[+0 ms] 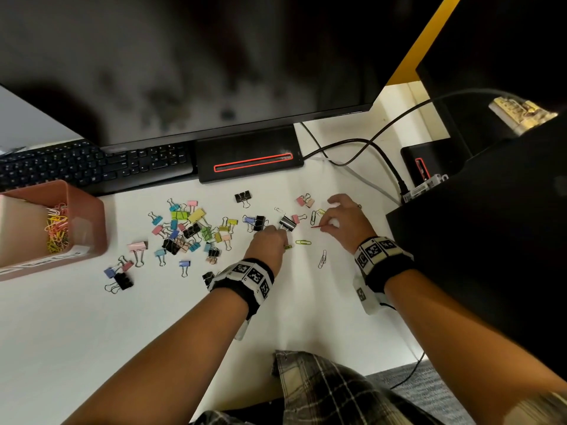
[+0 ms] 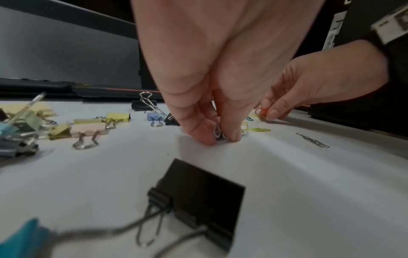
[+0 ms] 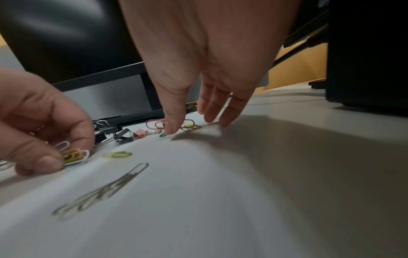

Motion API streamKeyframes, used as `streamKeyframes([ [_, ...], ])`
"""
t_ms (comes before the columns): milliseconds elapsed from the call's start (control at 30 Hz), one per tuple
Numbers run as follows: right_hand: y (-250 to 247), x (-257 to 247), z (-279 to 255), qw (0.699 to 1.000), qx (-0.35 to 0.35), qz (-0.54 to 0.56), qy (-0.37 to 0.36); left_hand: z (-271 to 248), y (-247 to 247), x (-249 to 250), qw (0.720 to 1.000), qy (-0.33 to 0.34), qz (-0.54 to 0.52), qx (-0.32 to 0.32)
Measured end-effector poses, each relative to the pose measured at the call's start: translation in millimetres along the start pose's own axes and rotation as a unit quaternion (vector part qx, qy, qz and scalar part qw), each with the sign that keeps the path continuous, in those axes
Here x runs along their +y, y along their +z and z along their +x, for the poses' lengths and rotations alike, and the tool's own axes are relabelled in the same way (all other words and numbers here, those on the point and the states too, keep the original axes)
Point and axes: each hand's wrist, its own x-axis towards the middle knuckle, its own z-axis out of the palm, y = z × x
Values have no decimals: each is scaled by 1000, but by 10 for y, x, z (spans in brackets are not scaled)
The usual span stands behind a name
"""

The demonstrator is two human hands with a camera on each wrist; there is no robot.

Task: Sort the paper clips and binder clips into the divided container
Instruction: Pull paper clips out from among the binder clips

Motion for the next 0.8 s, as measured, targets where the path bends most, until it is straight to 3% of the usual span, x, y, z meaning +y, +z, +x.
streamKeyframes([
  [100, 31, -85, 101, 999, -28, -21, 3, 3, 1, 0, 1000, -5, 3, -2],
  [267, 178, -267, 130, 1000, 11, 0, 22, 13, 20, -23, 1000, -12, 0, -8],
  [567, 141, -328, 199, 996, -22, 4, 83, 17, 24, -17, 1000, -12, 18, -5],
  [800, 96, -273, 59, 996, -65, -46, 45, -28, 49, -11, 999, 6, 38, 10],
])
